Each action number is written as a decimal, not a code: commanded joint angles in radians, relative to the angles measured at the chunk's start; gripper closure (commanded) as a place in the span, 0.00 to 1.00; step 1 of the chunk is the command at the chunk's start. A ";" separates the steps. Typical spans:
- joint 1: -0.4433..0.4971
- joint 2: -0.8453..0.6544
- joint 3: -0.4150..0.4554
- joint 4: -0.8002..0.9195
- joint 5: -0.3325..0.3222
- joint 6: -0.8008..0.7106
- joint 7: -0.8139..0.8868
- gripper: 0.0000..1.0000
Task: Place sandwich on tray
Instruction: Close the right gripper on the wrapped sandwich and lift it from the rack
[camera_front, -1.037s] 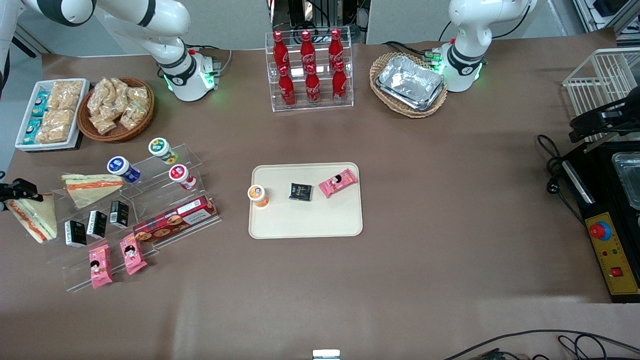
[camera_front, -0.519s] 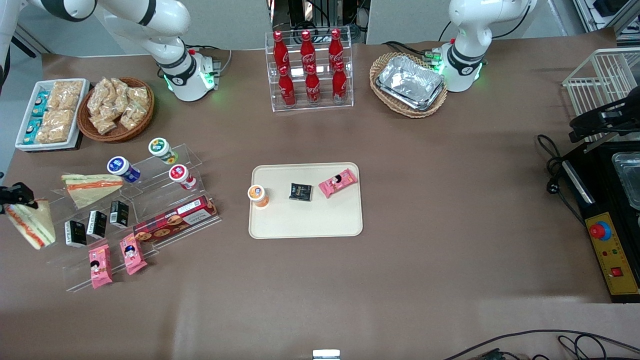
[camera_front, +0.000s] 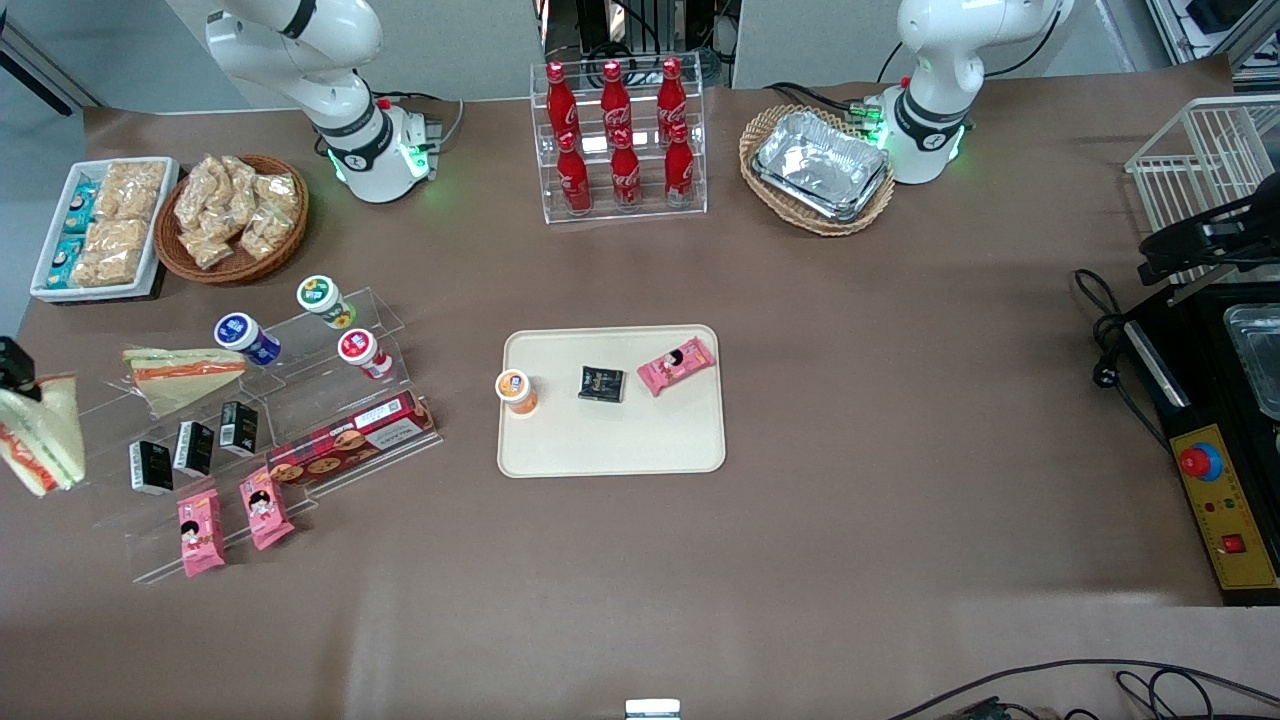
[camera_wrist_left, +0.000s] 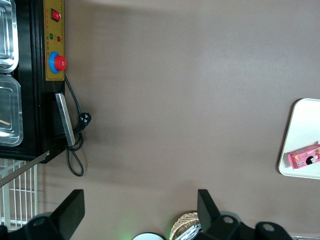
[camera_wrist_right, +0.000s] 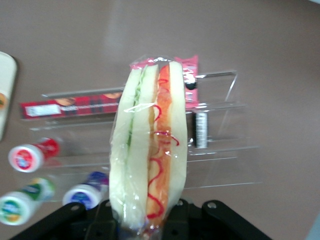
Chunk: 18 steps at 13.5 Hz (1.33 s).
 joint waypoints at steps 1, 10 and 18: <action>0.133 -0.048 -0.004 0.027 -0.027 -0.123 0.331 1.00; 0.503 -0.087 -0.003 0.021 0.063 -0.222 1.292 1.00; 0.707 -0.001 -0.003 0.027 0.108 -0.133 1.879 1.00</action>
